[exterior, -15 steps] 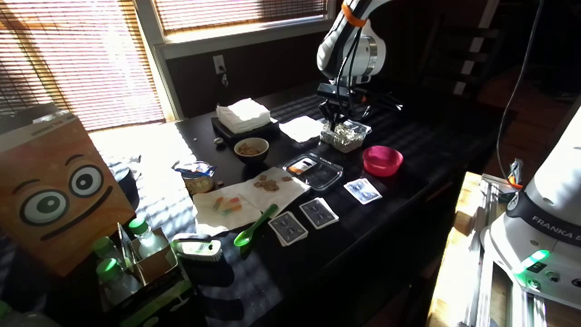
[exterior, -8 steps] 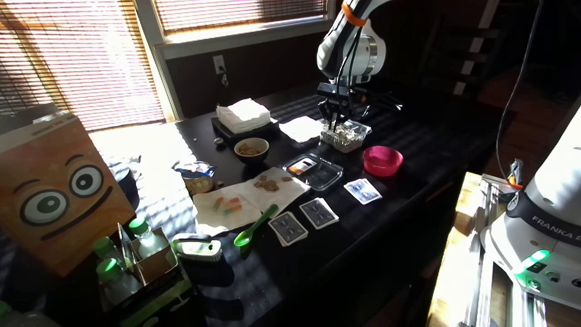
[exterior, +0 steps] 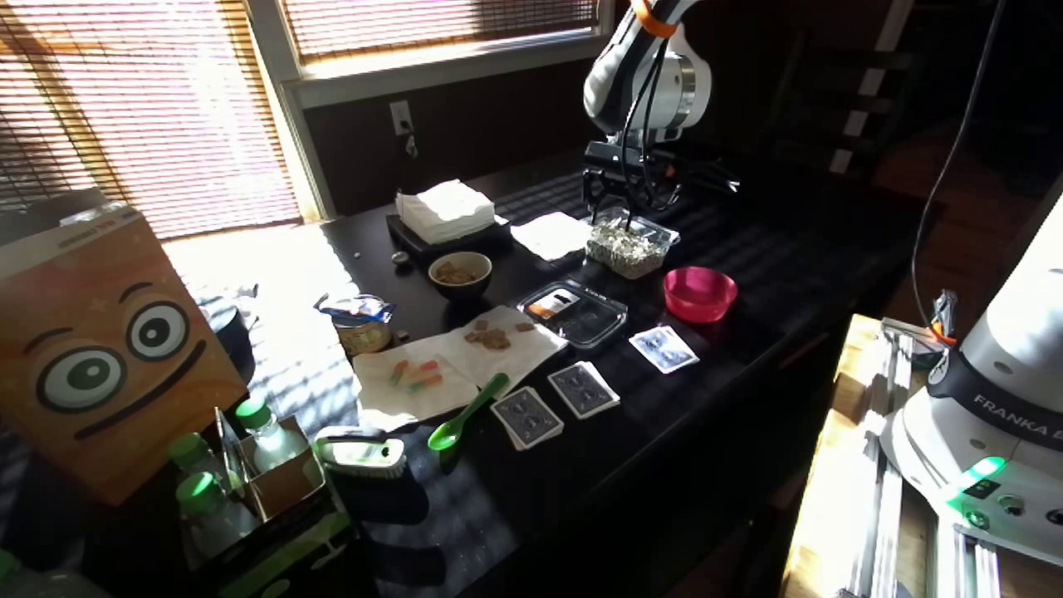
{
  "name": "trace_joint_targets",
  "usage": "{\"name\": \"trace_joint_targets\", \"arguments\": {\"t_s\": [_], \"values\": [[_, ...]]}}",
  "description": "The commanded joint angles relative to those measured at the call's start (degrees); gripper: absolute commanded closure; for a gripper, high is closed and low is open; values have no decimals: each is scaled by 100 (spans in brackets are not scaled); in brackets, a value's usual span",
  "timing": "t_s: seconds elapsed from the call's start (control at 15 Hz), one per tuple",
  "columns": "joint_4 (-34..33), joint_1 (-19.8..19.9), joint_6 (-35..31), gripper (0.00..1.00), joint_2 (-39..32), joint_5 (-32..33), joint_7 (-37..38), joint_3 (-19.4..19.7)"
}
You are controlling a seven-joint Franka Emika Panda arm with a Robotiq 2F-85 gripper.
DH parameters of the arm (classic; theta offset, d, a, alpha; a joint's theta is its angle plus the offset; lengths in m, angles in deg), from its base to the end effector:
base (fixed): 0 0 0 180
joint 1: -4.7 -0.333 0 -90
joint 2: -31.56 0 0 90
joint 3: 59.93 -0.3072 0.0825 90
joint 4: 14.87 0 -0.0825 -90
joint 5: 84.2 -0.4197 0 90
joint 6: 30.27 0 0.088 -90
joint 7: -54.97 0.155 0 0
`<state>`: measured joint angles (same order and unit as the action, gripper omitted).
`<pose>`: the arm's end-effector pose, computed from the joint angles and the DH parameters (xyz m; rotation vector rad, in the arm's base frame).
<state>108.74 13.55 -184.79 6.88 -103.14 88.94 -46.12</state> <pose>0.5495 -0.2424 0.1272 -2.4817 1.7917 -0.1916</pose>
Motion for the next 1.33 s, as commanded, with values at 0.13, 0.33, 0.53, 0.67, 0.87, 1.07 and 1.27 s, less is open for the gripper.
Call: {"name": "trace_joint_targets", "arguments": {"t_s": [0.13,0.33,0.53,0.67,0.87,1.07,1.27], "values": [[5,-11,-38,0,-99,168,-428,22],[9,-37,-100,4,-164,217,-627,19],[0,-35,-93,0,-234,276,-772,10],[-13,-60,-97,8,-280,334,-823,34],[-40,-78,-131,8,-341,414,-830,43],[-74,-72,-169,8,-412,449,-846,26],[-97,-62,-199,17,-475,438,-884,9]]}}
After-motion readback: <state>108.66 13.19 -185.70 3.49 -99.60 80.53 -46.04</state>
